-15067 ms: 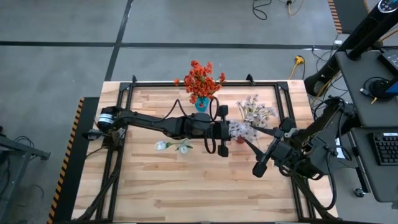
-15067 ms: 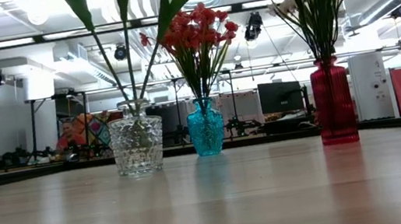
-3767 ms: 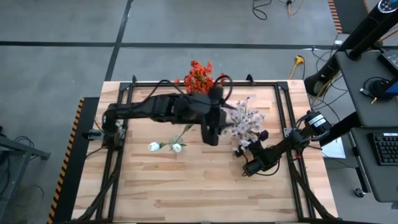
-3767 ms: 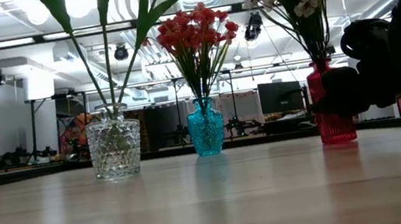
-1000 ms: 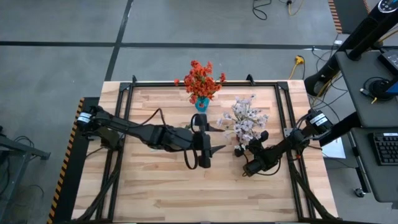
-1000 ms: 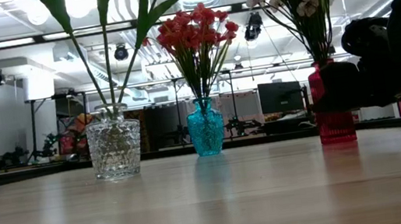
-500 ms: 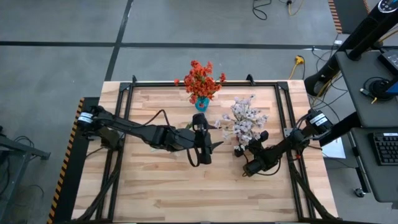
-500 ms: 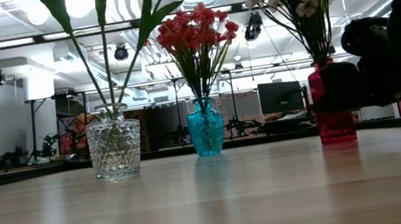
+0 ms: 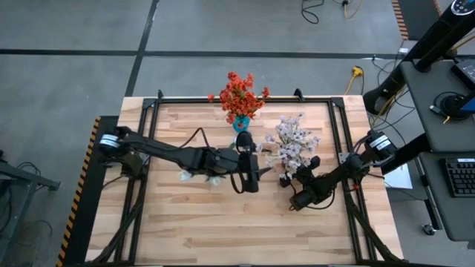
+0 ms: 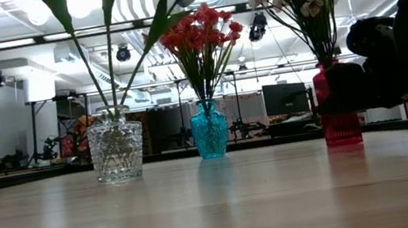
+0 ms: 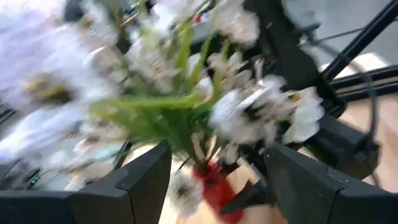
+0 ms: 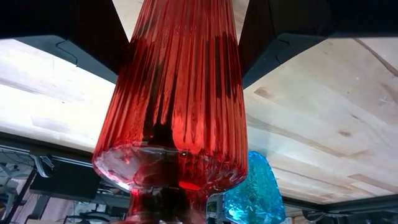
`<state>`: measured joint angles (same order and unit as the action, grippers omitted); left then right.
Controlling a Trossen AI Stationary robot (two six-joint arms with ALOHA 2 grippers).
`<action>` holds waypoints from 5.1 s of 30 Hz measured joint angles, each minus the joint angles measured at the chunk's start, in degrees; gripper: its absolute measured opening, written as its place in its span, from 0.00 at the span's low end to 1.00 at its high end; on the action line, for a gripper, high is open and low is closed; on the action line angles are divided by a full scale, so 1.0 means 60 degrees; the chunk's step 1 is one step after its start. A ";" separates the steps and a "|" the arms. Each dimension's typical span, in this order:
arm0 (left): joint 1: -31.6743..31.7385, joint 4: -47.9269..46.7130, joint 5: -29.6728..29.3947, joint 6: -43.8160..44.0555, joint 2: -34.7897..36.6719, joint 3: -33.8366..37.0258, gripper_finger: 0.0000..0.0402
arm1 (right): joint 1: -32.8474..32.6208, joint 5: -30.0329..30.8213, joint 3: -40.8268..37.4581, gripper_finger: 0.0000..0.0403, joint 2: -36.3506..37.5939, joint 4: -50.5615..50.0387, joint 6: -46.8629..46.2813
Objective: Sort flowers into vase by color
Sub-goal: Put the white flowers into the red vase, then return to Home Position
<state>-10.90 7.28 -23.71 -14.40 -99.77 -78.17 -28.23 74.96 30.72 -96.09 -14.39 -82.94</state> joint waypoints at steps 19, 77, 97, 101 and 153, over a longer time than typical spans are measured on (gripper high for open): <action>0.0430 0.1704 0.0830 -0.0123 -0.0504 0.0000 0.60 | 0.0001 0.0000 0.0007 0.62 0.0000 -0.0005 0.0004; 0.0864 0.2692 0.1560 -0.0087 -0.0731 -0.0004 0.00 | 0.0001 -0.0033 0.0007 0.62 0.0000 0.0032 0.0008; 0.0896 0.0377 0.1528 -0.0066 -0.2516 -0.2249 0.00 | -0.0003 -0.0058 0.0025 0.62 0.0007 0.0029 0.0171; 0.0900 0.0108 0.1517 -0.0012 -0.2547 -0.2426 0.00 | -0.0003 -0.0058 0.0025 0.61 0.0007 0.0024 0.0181; -0.2143 -0.4990 -0.3671 0.0155 0.3947 -0.0880 0.50 | -0.0439 -0.0670 0.0251 0.81 0.0283 -0.0243 0.0175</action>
<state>-23.75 -22.65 -45.74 -13.46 -76.09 -83.45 -30.87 70.94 32.23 -94.40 -15.85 -81.89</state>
